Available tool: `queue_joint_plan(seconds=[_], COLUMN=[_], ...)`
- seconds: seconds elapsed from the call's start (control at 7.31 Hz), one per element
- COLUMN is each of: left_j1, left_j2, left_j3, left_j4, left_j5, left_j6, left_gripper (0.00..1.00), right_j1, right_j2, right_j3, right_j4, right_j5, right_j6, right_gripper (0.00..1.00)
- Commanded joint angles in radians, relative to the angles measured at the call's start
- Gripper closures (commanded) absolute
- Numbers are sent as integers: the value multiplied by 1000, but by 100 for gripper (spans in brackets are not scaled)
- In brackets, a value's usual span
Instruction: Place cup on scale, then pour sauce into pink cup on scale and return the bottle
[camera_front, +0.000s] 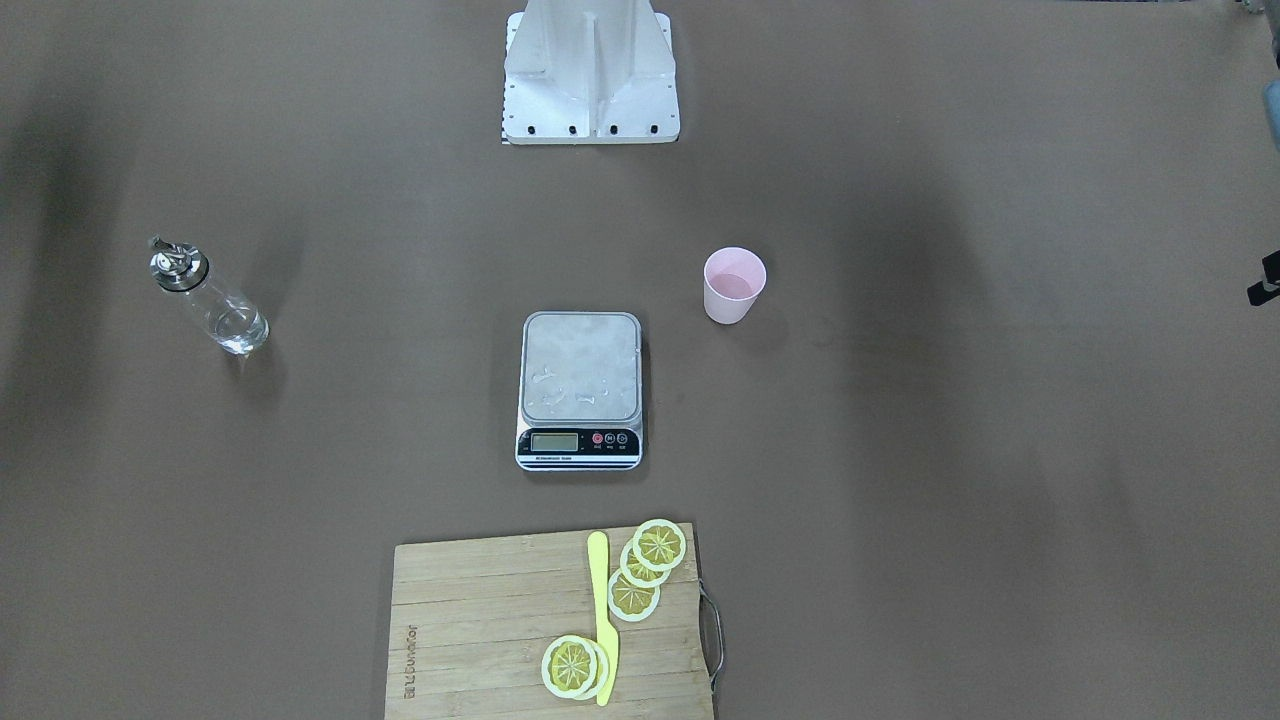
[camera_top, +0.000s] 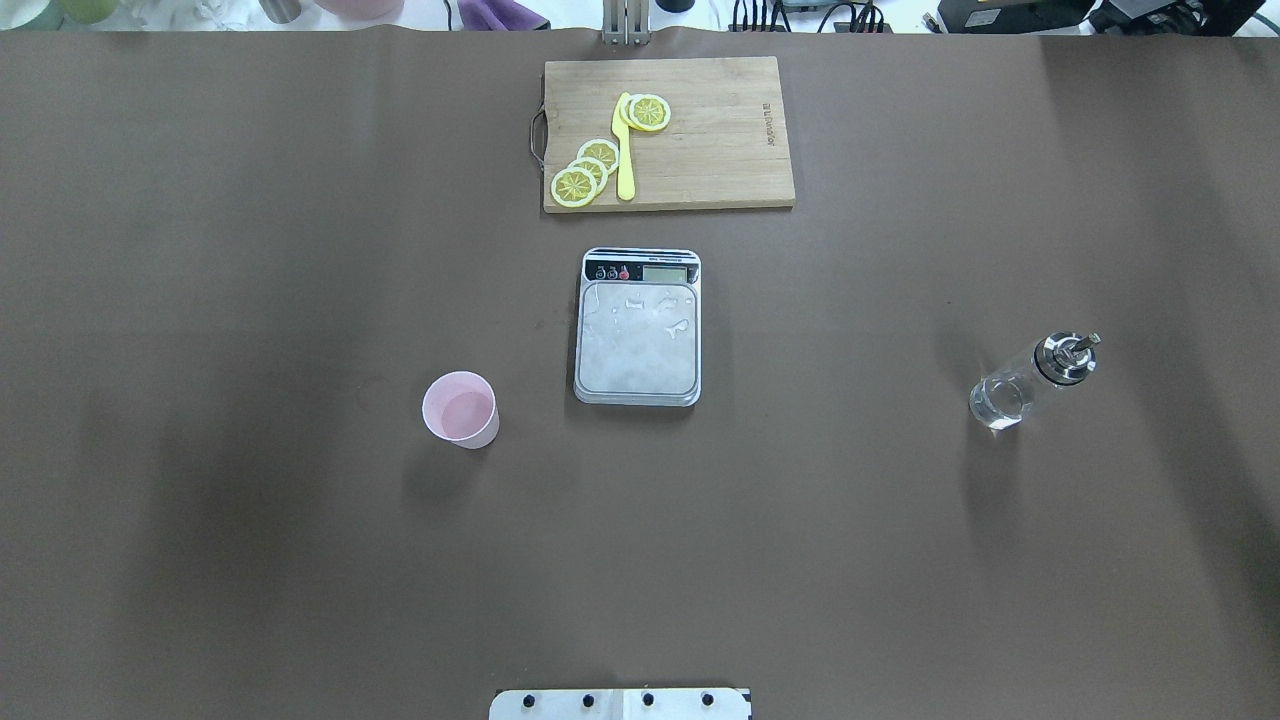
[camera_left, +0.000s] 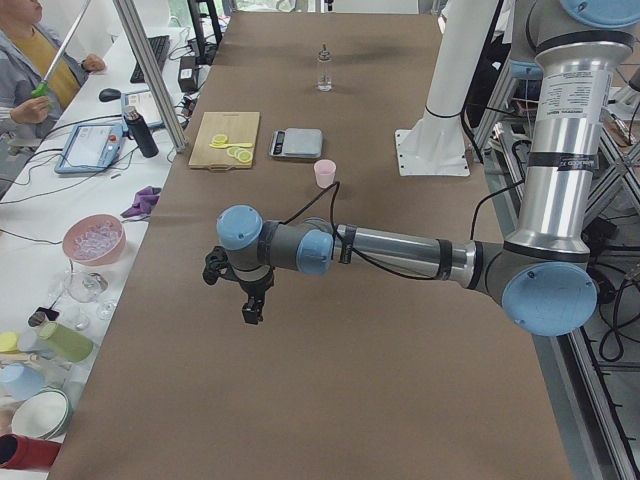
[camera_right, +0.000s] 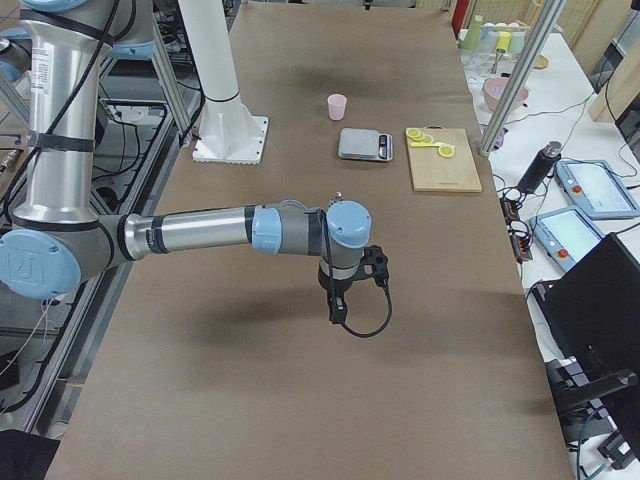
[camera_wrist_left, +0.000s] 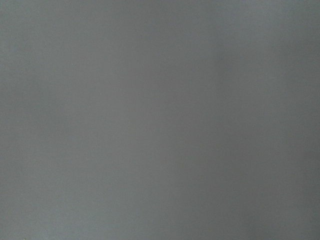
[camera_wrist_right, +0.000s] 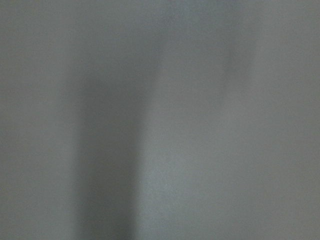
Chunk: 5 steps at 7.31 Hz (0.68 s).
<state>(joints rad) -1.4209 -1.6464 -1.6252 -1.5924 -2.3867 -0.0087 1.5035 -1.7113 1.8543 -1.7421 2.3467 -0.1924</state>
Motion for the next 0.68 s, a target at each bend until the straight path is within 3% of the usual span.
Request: queue_joint_plan(seconds=[0.0,0.41,0.55], left_j1=[36,277,372], left_j2=[8,-10,-63], left_j3=[-25,-238,-277], left_j4=[-38,-83,-80], left_j5=[-3,53,63], left_j6=[-14,-510,-678], left_gripper=[2,2,2], right_j1=[-18,-25,-29], right_j2=[7,9,12], right_j3=[-4,-4,-4], right_j4=[4,4,6], right_j5=[-7,-1,2], right_j6=[-1,1,1], right_gripper=[0,0,0])
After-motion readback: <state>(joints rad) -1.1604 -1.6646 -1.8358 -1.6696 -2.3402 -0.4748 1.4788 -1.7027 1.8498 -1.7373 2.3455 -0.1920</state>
